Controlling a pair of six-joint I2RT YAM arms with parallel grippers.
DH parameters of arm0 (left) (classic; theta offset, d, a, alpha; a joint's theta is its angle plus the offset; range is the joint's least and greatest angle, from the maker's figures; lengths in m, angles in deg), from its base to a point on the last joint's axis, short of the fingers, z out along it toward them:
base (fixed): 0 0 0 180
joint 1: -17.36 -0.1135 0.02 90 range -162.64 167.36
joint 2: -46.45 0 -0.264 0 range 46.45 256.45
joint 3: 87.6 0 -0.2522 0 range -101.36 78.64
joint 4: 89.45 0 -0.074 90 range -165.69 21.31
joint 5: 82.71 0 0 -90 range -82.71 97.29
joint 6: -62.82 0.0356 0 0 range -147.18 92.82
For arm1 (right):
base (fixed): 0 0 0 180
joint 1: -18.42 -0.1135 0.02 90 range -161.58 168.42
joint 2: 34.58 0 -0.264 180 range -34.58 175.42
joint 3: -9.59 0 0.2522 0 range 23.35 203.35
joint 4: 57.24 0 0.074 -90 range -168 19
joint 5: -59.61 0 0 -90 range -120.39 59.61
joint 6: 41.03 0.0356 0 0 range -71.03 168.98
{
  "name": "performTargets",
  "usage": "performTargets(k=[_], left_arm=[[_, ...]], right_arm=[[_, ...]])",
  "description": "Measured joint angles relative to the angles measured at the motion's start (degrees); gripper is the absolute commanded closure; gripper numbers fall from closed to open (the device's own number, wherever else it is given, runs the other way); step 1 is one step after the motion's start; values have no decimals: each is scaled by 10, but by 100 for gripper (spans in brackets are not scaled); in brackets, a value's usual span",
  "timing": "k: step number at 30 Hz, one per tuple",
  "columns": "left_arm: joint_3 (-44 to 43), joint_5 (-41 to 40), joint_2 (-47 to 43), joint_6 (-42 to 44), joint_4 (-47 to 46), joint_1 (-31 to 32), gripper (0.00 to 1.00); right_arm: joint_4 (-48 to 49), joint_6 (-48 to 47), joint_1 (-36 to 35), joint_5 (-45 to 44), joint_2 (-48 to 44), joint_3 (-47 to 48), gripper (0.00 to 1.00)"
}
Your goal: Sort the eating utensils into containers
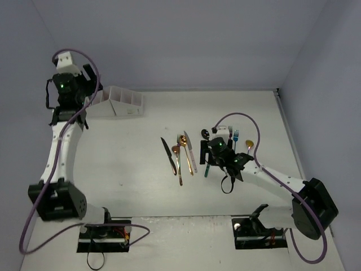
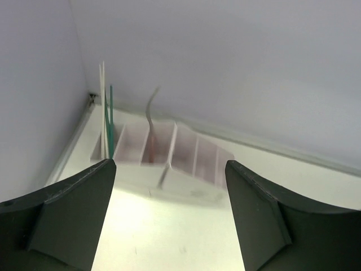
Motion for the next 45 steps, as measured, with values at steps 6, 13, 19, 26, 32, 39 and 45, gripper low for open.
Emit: performTargets(k=[6, 13, 19, 26, 32, 39, 45], left_arm=[[157, 3, -198, -35, 62, 21, 23], [372, 34, -356, -53, 151, 88, 23], [438, 52, -432, -57, 191, 140, 23], [439, 54, -432, -57, 189, 140, 23], [439, 54, -439, -57, 189, 140, 23], [439, 54, -440, -57, 189, 140, 23], [439, 55, -440, -57, 189, 140, 23]], right_arm=[[-22, 47, 46, 3, 73, 27, 26], [-25, 79, 56, 13, 170, 68, 40], [-20, 99, 61, 10, 235, 96, 65], [-4, 112, 64, 3, 258, 112, 100], [-8, 111, 67, 33, 250, 112, 100], [-28, 109, 86, 116, 203, 113, 100], [-29, 108, 111, 174, 178, 125, 100]])
